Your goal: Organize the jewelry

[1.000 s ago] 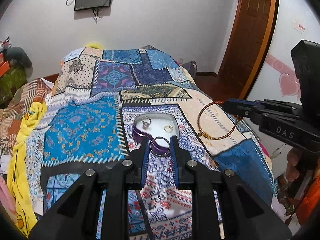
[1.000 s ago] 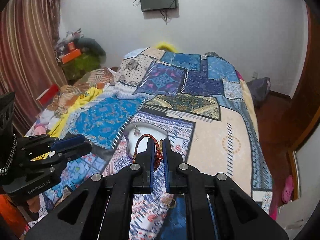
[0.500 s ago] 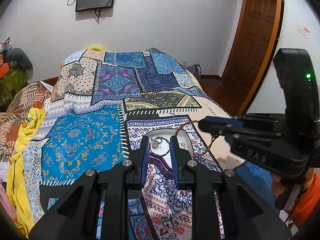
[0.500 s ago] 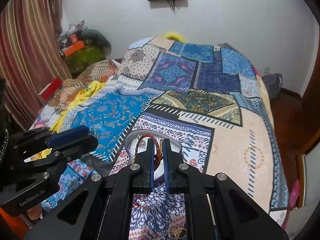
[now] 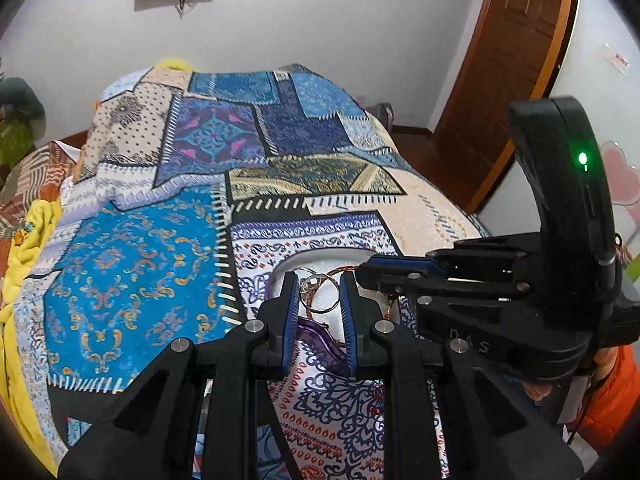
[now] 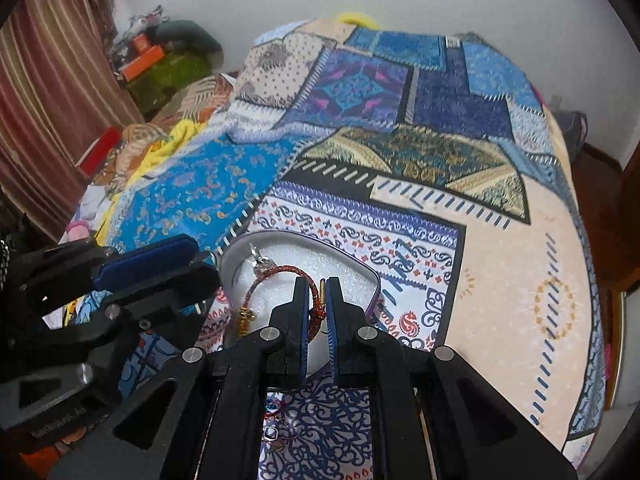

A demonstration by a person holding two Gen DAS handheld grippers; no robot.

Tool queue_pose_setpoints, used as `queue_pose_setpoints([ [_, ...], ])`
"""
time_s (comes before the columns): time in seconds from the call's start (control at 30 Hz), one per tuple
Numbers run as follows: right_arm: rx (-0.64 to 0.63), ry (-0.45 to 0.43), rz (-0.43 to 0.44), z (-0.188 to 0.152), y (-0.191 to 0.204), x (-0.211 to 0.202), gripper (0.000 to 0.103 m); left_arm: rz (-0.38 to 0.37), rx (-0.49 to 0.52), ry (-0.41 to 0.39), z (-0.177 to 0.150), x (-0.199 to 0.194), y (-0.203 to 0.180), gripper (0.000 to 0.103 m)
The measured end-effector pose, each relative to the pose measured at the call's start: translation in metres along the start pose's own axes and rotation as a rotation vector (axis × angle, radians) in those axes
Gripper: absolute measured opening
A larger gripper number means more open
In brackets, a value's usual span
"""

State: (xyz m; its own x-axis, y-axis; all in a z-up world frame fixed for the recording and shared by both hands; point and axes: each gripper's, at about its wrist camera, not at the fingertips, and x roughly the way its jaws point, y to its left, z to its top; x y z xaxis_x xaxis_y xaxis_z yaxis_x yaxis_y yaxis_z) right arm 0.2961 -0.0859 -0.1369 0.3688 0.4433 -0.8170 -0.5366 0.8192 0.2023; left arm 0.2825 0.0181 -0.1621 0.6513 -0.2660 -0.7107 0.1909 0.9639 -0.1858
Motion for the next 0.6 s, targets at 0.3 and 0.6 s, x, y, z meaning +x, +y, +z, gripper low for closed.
queue_pose_setpoints([
  [0.3, -0.003, 0.034, 0.023, -0.002, -0.006, -0.005, 0.008, -0.007, 0.015, 0.039, -0.002, 0.015, -0.002, 0.019],
  [0.6, -0.032, 0.002, -0.034, -0.004, -0.012, -0.017, 0.019, -0.026, 0.04, 0.065, -0.002, 0.021, -0.011, 0.019],
])
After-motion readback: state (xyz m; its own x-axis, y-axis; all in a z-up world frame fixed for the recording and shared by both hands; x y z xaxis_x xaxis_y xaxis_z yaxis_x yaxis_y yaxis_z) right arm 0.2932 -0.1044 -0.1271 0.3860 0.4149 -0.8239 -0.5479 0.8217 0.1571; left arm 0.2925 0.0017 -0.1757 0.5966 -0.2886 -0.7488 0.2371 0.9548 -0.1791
